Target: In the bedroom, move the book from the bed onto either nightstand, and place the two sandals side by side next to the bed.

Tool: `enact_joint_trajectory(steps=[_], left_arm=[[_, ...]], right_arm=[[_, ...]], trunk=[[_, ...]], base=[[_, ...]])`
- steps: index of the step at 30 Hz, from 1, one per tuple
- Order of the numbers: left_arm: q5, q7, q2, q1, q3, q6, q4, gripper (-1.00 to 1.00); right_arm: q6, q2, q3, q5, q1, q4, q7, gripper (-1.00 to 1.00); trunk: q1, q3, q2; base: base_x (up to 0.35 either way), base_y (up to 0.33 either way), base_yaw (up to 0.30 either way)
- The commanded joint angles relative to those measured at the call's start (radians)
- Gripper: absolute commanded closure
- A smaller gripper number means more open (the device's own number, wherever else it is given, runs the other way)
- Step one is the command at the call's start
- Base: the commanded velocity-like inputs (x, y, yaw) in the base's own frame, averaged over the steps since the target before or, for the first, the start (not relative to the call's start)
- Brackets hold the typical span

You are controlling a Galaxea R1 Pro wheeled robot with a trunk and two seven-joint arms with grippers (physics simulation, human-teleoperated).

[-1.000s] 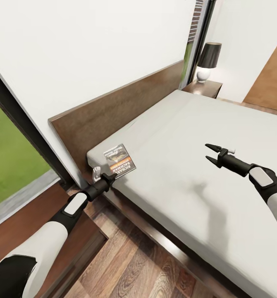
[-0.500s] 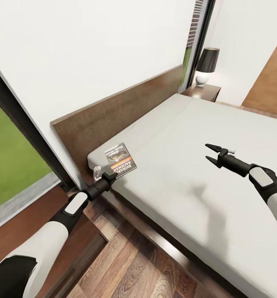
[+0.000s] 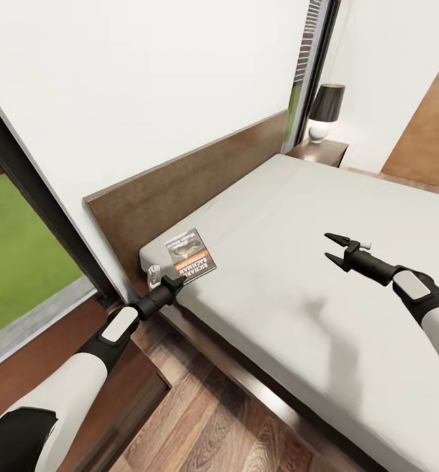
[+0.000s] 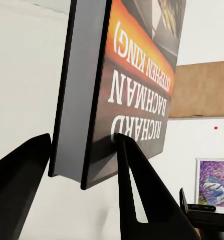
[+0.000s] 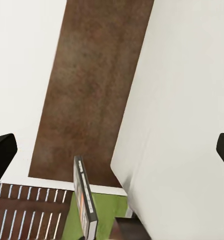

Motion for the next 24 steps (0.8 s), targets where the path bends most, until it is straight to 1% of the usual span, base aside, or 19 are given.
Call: enact_joint_trajectory(steps=[1,5,9,13,18,24], left_arm=[[0.009,-0.001,0.001,0.0,-0.005,0.003,0.0,1.0],[0.009,-0.01,0.0,0.0,-0.005,0.003,-0.001,1.0],[0.009,-0.033,-0.001,0.001,-0.006,0.0,-0.001,1.0],[0.009,-0.053,-0.002,0.002,-0.006,-0.005,0.001,1.0],[0.009,-0.062,-0.004,0.003,-0.005,-0.009,0.001,1.0],[0.007,-0.065,-0.003,0.004,-0.005,-0.01,0.003,1.0]], right_arm=[[0.003,-0.001,0.008,-0.01,-0.001,0.003,0.005,-1.0],[0.003,0.0,0.007,-0.01,-0.001,0.008,0.017,-1.0],[0.002,0.001,0.006,-0.007,0.0,0.011,0.03,-1.0],[0.001,0.001,0.006,-0.007,0.011,0.022,0.058,-1.0],[-0.001,0.001,0.006,-0.008,0.032,0.029,0.086,-1.0],[-0.018,0.003,0.007,-0.006,0.043,0.032,0.101,-1.0]], trunk=[[0.0,0.001,0.0],[0.0,0.007,0.0],[0.0,0.014,0.0],[0.0,0.02,0.0],[0.0,0.028,0.0],[0.0,0.037,0.0]], base=[[0.0,0.0,0.0],[0.0,0.0,0.0],[0.0,0.0,0.0],[0.0,0.0,0.0],[0.0,0.0,0.0],[0.0,0.0,0.0]])
